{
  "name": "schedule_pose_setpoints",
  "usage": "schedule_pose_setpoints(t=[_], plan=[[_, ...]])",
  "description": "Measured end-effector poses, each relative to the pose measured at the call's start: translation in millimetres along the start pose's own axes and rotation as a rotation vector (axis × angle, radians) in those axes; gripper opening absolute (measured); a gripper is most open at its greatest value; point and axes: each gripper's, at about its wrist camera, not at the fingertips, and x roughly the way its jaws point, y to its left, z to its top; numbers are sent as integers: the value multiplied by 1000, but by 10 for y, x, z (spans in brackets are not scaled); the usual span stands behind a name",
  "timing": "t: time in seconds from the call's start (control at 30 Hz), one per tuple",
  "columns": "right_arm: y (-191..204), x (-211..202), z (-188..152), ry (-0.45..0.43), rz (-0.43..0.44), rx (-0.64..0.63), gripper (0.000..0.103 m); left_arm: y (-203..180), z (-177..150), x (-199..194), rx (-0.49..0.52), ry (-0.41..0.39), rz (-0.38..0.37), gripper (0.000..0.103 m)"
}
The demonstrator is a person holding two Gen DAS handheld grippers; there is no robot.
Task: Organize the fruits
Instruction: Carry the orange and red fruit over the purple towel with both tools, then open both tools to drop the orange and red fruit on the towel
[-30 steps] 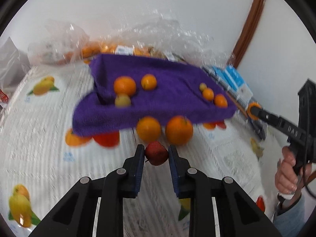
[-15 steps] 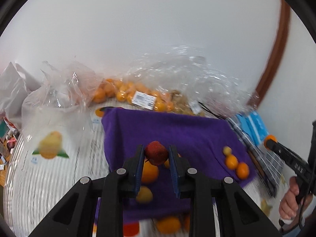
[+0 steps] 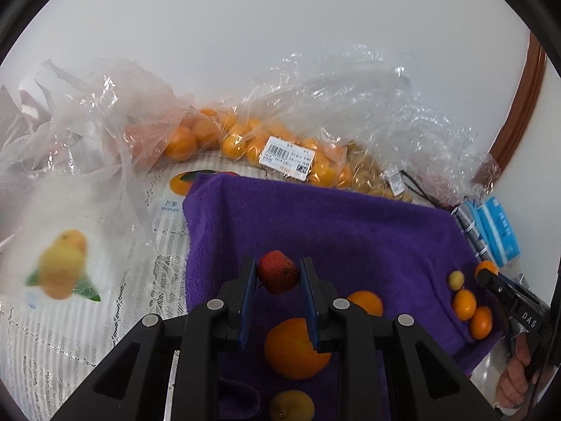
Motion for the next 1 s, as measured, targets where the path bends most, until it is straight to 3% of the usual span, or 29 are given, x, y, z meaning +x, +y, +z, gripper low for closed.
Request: schedule_pose_setpoints(t=[0.37,0.47,0.57,0.63,1.0], plan=[[-2,67,-78,3,-28,-17,36,29,-51,95,-5,16,-13,24],[37,47,-87,-5,-37,-34,42,23,-53,98,0,20,-17,24],[100,-52,-85,-41,-56,-55,49,7,-56,92,9,25,-11,24],[157,-160,-72,-76,-90,-76,54,-2,-51,77,11,29,-17,30],[597,-863,-255,-109,-120,-75,55,-169,72,-376,41,-22,-84,33]])
